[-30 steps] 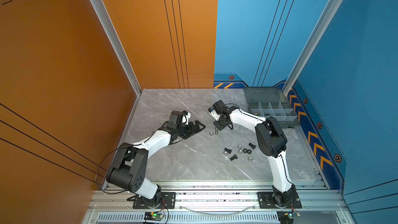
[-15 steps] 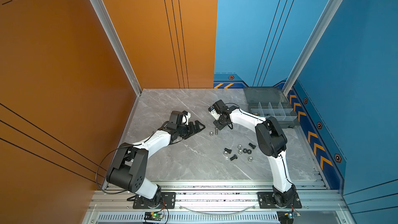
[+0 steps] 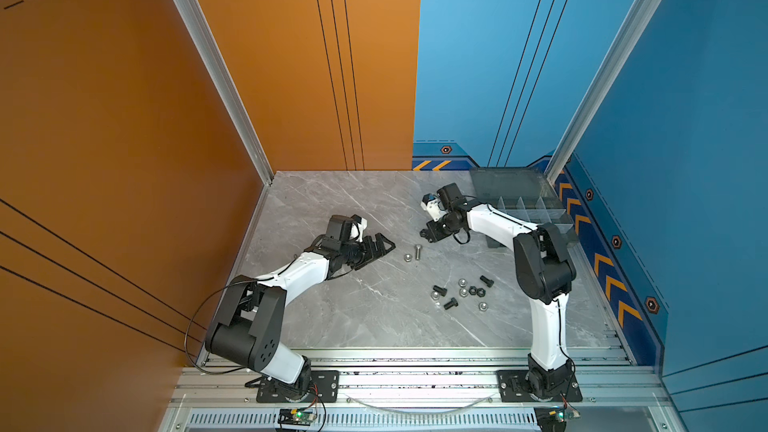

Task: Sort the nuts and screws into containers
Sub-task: 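Carry the black wing nut with the right gripper to the box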

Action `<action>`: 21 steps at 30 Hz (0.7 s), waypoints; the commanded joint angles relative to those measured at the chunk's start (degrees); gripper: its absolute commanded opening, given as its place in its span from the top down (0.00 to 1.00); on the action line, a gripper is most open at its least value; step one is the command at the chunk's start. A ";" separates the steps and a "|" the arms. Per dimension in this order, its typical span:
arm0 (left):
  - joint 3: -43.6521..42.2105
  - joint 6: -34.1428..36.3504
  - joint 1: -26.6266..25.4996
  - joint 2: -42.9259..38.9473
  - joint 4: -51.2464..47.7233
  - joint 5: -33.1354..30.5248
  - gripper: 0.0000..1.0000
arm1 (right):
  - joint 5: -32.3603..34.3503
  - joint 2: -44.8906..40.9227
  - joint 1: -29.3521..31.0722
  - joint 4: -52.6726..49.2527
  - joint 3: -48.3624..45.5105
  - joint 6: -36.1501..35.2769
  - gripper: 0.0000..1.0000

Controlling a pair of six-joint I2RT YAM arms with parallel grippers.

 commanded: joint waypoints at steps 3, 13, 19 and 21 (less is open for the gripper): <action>-0.77 0.00 0.52 -1.20 0.45 0.35 0.02 | -8.46 -6.97 -5.46 6.72 -5.04 6.08 1.00; -1.02 -0.08 0.51 -1.81 0.49 0.19 0.02 | -7.76 -11.49 -19.14 8.28 -8.68 10.72 1.00; -0.73 -0.19 0.46 -1.42 0.80 0.64 0.02 | -5.18 -11.79 -25.67 8.53 -8.84 12.88 1.00; -0.62 -0.08 0.53 -1.27 0.86 0.94 0.02 | -3.82 -11.78 -27.35 8.57 -8.81 13.67 1.00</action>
